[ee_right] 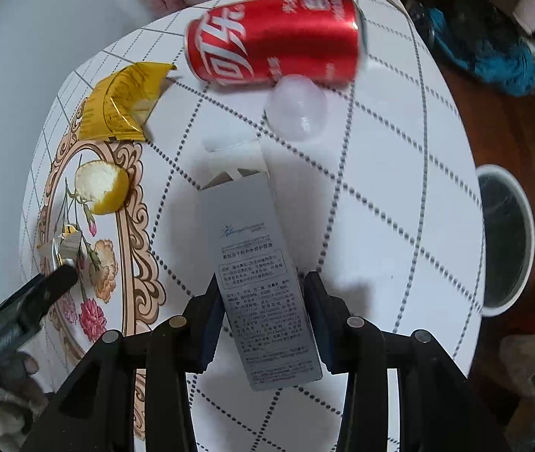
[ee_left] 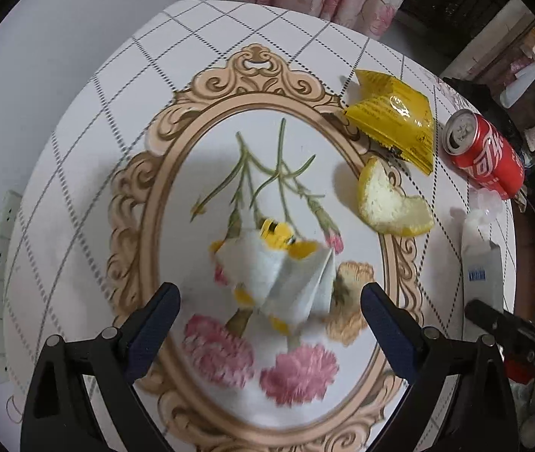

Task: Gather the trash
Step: 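Grasp the crumpled paper with the left tool while the right tool grasps the white medicine box, then carry both items over the wastebasket and open both tools to drop them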

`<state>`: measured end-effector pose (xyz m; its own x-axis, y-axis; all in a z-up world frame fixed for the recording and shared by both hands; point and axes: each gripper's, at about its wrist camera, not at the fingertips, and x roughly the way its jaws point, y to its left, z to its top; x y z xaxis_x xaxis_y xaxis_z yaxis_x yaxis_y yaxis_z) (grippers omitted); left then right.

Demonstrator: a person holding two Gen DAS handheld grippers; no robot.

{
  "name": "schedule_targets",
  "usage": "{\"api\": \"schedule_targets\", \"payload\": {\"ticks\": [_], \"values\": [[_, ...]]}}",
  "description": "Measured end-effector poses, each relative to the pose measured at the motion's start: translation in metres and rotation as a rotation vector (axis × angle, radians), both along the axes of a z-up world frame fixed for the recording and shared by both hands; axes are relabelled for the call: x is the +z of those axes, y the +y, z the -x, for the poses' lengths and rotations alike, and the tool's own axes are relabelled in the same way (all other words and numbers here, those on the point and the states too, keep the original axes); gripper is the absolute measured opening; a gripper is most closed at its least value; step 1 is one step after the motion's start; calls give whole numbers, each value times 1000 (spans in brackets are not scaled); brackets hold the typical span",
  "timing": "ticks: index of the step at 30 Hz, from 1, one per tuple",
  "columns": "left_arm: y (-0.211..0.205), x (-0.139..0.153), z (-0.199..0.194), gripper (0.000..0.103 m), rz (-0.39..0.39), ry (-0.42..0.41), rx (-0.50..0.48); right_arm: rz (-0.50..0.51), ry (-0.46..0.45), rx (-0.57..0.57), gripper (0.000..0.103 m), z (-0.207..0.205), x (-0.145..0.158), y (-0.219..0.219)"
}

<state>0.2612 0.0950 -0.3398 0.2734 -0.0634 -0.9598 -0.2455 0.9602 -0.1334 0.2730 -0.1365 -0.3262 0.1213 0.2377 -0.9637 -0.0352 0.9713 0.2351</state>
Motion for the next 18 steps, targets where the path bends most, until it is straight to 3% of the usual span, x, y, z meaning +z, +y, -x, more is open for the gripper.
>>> {"api": "schedule_targets", "payload": {"ticks": [4,6,10,13,14,18], "values": [[-1,-1,-8,74,-51,-17,-10,27,-4,20,51,-3,0,12],[1,-1,-11,69,-57,-22,-9,50,-8,37,51,-8,-2,17],[4,3,-4,43,-75,-49,-22,88,-21,59,52,-8,-3,24],[3,8,0,38,-98,-59,-25,123,-39,72,48,-7,-3,29],[2,10,0,38,-110,-63,-26,140,-49,76,41,-6,-2,30],[4,19,9,37,-141,-88,-20,134,-58,81,40,-5,0,24]]}}
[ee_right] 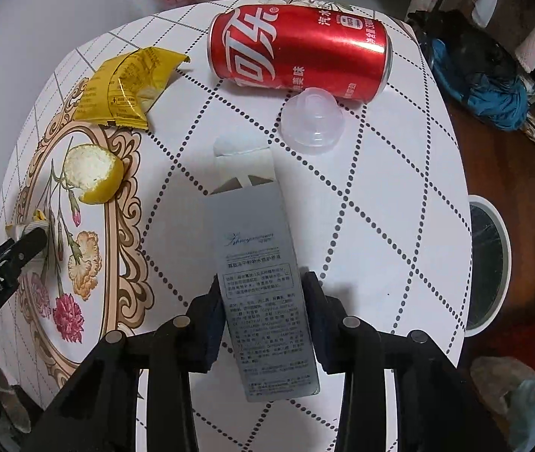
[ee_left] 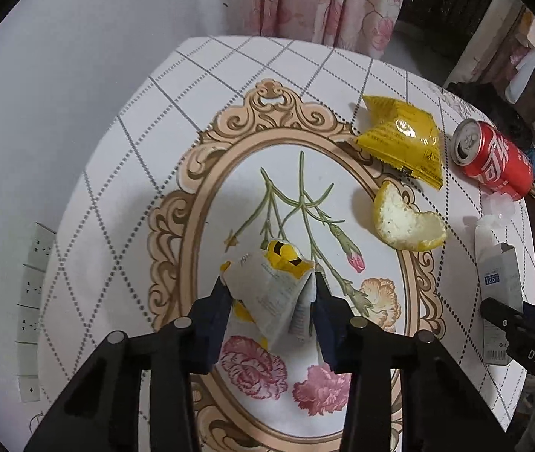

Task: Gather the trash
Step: 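Carry both items over the wastebasket and open both tools to drop them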

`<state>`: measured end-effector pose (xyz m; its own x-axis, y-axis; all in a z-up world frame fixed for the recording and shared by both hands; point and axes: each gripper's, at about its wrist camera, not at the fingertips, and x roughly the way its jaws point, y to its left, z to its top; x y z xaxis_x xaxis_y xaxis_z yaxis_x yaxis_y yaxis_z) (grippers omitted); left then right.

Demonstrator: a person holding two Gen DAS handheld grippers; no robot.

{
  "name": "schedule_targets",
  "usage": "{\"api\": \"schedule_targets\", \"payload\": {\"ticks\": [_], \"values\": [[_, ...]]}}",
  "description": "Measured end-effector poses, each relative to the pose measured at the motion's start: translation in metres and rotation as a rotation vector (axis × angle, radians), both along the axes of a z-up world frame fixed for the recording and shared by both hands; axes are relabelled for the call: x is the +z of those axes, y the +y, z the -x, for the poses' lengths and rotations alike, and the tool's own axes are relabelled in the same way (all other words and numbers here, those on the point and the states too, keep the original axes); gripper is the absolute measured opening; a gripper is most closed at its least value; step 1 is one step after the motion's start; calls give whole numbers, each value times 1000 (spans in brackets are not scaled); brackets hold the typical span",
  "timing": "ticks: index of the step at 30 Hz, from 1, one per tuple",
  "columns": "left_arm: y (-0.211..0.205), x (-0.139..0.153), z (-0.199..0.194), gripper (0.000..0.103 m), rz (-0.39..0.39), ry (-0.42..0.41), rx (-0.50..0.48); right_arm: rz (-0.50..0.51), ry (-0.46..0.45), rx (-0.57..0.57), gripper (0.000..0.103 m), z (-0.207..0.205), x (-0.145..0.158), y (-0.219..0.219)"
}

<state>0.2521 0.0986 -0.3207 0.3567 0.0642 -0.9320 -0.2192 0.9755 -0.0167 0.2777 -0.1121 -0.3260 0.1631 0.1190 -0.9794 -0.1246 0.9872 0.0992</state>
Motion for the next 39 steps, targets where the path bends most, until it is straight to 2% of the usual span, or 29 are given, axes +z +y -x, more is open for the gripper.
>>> {"api": "schedule_targets", "payload": {"ticks": [10,14,21,26,31,35,39], "values": [[-11,60,24,37,-67,-117,-6,-66,-70,-9,40,16,33,0],[-24,91,37,37,-78,-172,-25,-116,-129,-19,40,28,59,-7],[-69,151,52,37,-76,-277,-71,-212,-235,-80,40,44,115,-44],[-113,181,55,37,-54,-330,-114,-267,-306,-151,40,55,153,-93],[-175,188,47,37,-10,-345,-196,-283,-353,-241,40,68,173,-165],[-236,180,34,37,27,-328,-283,-259,-366,-337,40,79,172,-237],[-309,156,16,37,74,-270,-385,-221,-332,-446,40,86,147,-311]]}}
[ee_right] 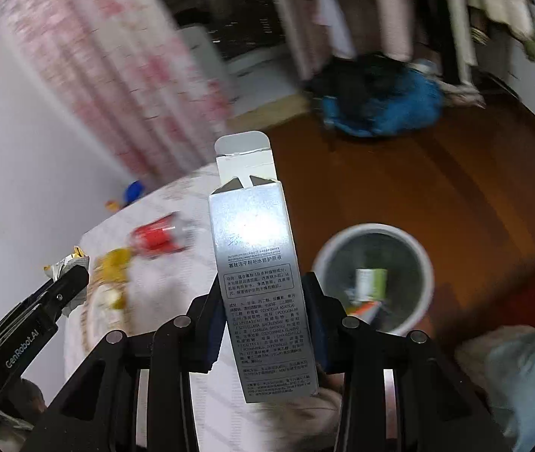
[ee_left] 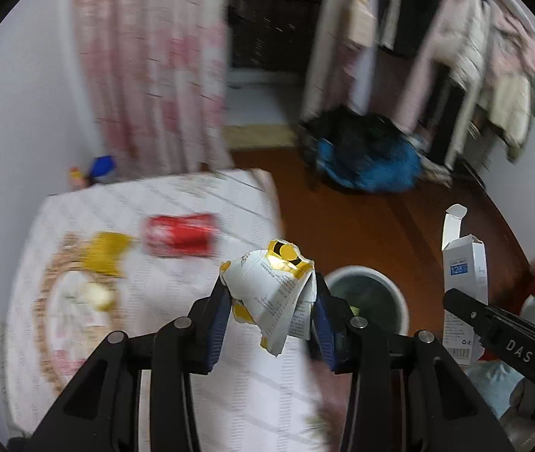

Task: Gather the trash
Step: 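Carry both items over the wastebasket and open both tools to drop them, then move both tools back toward the table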

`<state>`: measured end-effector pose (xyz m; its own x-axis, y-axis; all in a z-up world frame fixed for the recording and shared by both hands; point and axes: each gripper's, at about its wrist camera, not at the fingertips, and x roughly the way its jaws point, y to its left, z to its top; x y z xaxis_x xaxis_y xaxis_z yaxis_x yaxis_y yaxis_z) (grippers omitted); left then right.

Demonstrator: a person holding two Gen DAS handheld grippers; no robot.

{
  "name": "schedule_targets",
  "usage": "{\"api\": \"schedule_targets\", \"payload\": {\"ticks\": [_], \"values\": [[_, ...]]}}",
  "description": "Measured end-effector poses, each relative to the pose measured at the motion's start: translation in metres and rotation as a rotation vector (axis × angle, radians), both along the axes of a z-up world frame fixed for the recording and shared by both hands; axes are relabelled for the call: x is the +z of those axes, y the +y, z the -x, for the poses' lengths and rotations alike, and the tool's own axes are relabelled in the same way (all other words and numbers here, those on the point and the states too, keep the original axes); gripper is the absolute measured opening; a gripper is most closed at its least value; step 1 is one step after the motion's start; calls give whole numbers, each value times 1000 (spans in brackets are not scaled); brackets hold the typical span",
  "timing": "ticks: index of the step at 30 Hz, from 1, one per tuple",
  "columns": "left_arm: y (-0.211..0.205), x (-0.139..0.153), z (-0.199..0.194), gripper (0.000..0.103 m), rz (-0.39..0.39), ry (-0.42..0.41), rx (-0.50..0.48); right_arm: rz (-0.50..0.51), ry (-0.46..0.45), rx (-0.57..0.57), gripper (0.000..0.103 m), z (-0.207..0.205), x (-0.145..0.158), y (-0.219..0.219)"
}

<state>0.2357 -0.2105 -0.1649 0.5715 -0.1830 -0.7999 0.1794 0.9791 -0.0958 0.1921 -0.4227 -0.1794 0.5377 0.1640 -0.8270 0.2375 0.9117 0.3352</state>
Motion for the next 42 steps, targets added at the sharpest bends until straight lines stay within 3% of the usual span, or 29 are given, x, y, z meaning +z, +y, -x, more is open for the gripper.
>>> {"api": "schedule_targets", "payload": {"ticks": [3,9,14,19,20,21,22,24,25,26,27,29,35,42], "values": [[-49,-29,-15,37,27,85,-72,-12,64,-65,40,1,-31,-47],[-113,-95,-54,37,88,290,-138,-81,226,-139,40,-7,-124,-117],[-140,-142,-80,41,93,428,-173,-166,314,-194,40,-17,-194,-148],[-152,-171,-95,45,41,508,-169,-199,344,-227,40,-29,-233,-157],[-151,-175,-95,47,34,513,-169,-202,342,-227,40,-32,-237,-157],[-151,-179,-96,57,31,519,-167,-201,343,-223,40,-37,-241,-156],[-150,-180,-96,75,20,517,-162,-194,344,-229,40,-43,-245,-154],[-148,-184,-94,98,-18,512,-150,-178,335,-232,41,-49,-251,-152],[-146,-187,-94,99,-28,515,-148,-168,347,-226,43,-53,-255,-149],[-145,-188,-93,99,-37,517,-148,-159,361,-216,58,-57,-260,-147],[-142,-188,-91,99,-53,515,-147,-155,365,-215,82,-59,-262,-146],[-138,-186,-87,99,-71,490,-140,-144,365,-205,94,-59,-265,-143],[-129,-183,-84,99,-123,452,-133,-53,408,-195,102,-53,-262,-138],[-128,-171,-78,99,-152,416,-131,25,429,-179,102,-46,-239,-132]]}}
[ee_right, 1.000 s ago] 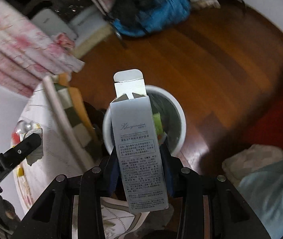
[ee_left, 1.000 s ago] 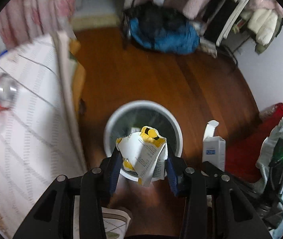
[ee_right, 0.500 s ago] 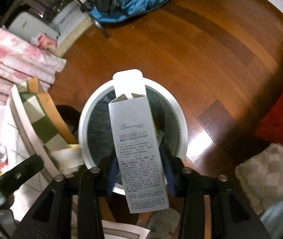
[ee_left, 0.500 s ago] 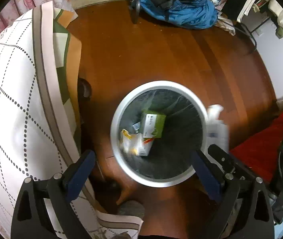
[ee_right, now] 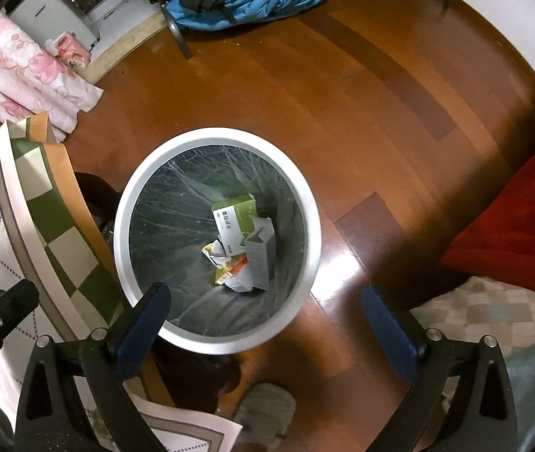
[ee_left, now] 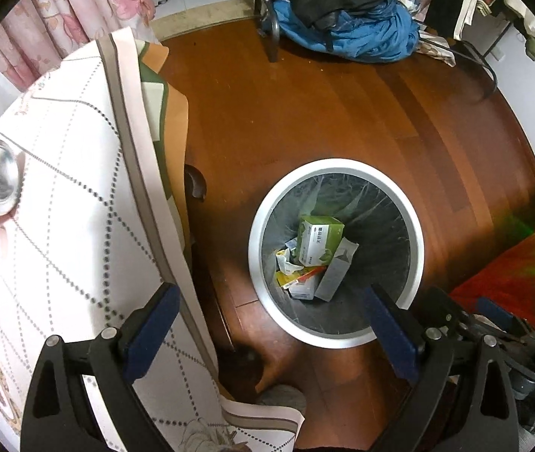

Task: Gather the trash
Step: 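Move both tools back toward the table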

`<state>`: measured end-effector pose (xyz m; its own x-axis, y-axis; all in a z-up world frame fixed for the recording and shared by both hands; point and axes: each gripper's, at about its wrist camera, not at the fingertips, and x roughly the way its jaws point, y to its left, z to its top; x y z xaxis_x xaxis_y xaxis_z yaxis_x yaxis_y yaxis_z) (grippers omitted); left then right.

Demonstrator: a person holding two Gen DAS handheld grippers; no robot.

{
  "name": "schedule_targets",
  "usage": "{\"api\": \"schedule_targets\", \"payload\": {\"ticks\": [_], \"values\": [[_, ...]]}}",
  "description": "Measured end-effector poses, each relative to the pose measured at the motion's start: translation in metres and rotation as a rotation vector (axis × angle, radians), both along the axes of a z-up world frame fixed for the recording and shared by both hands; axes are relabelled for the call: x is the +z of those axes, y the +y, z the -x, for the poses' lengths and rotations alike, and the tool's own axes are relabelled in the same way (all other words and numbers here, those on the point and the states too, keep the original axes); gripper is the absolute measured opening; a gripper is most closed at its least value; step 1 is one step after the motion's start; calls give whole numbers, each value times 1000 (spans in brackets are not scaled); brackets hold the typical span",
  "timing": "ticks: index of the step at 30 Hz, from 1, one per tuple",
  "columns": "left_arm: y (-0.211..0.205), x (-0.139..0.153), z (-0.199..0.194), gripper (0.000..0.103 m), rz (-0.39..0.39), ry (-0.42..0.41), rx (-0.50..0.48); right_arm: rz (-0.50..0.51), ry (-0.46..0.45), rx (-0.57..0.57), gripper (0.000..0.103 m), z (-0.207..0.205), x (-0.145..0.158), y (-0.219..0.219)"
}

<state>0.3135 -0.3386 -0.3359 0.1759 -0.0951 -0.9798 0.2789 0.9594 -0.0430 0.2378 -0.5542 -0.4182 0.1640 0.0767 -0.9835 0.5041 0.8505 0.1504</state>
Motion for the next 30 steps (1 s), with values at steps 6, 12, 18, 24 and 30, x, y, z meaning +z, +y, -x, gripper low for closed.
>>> {"api": "schedule_targets", "payload": {"ticks": [6,12,18,24,30], "values": [[1,22,6,99,2,-38,-1,23,6,22,102,7,26,5],[5,45,15,99,-2,-77,-6,31,-12,39,102,19,57,9],[15,73,27,99,7,-124,-5,36,-43,59,102,32,94,16],[27,105,41,99,17,-182,16,43,-94,76,102,44,137,25],[54,140,51,99,39,-239,66,32,-171,80,102,52,184,42]]}}
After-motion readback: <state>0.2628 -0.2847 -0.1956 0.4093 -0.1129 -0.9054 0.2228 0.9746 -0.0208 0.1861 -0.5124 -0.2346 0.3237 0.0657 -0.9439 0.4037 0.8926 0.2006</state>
